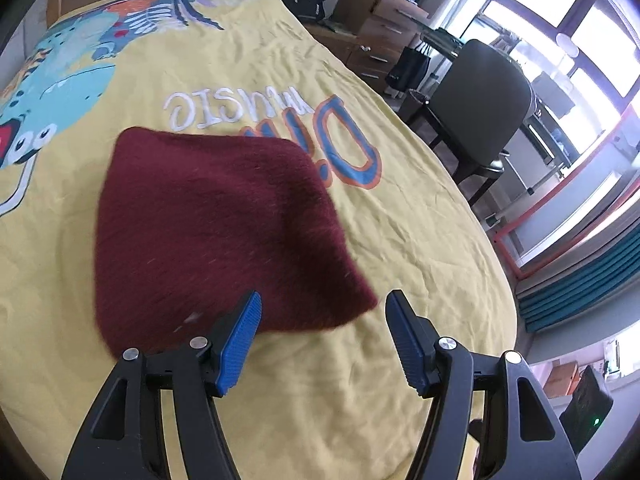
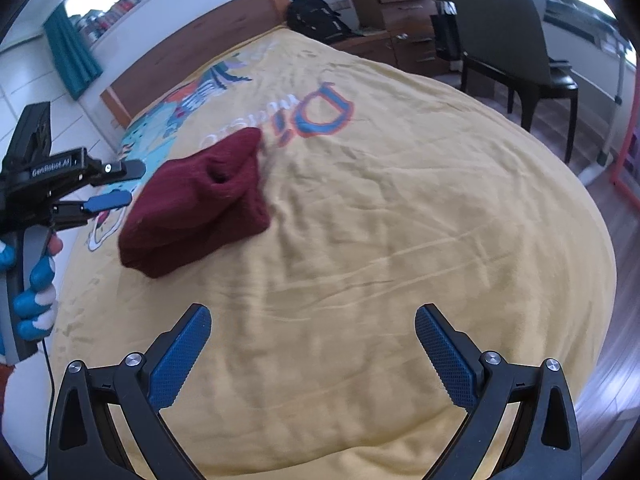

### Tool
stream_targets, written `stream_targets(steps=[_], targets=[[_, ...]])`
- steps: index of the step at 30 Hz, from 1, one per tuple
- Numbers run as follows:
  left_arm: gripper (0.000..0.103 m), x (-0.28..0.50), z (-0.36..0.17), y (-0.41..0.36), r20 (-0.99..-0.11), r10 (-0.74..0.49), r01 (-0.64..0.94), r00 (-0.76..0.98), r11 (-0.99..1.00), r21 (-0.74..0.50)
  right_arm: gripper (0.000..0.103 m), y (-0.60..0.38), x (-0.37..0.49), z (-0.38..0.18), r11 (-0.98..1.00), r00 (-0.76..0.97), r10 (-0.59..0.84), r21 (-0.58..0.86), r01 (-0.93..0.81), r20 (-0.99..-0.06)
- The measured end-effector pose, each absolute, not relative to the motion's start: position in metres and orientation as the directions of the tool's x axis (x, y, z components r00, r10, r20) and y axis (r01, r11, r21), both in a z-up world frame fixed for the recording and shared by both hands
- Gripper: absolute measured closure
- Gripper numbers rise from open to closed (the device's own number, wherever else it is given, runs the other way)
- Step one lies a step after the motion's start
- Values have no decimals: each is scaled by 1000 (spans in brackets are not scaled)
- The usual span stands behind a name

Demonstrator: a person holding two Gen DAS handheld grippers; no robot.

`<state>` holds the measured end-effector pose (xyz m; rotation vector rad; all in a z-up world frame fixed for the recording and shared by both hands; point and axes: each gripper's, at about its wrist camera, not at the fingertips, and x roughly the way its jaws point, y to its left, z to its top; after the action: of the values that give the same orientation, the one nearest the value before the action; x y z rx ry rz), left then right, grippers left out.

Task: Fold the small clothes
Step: 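Open the left gripper and lift it off the folded sweater, then lower both grippers onto the sides of the folded sweater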

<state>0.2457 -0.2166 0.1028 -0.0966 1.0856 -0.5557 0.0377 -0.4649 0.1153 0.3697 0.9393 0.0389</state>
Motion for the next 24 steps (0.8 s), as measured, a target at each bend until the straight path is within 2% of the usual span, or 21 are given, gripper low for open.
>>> stream_targets(steps=[8,15,24], targets=[[44,213,115,-148,-800,-457,342,388,878,-336,1,-418,33,136,949,600,220,311,51,-769],[44,195,105,-97,-806,-434,290,403,895,-338,1,-374,46,132,949,572,272,314,-26,-774],[44,218,94,-67,-807,-416,269,418,906,-327,1,-322,124,142,931,556,361,318,-177,-748]])
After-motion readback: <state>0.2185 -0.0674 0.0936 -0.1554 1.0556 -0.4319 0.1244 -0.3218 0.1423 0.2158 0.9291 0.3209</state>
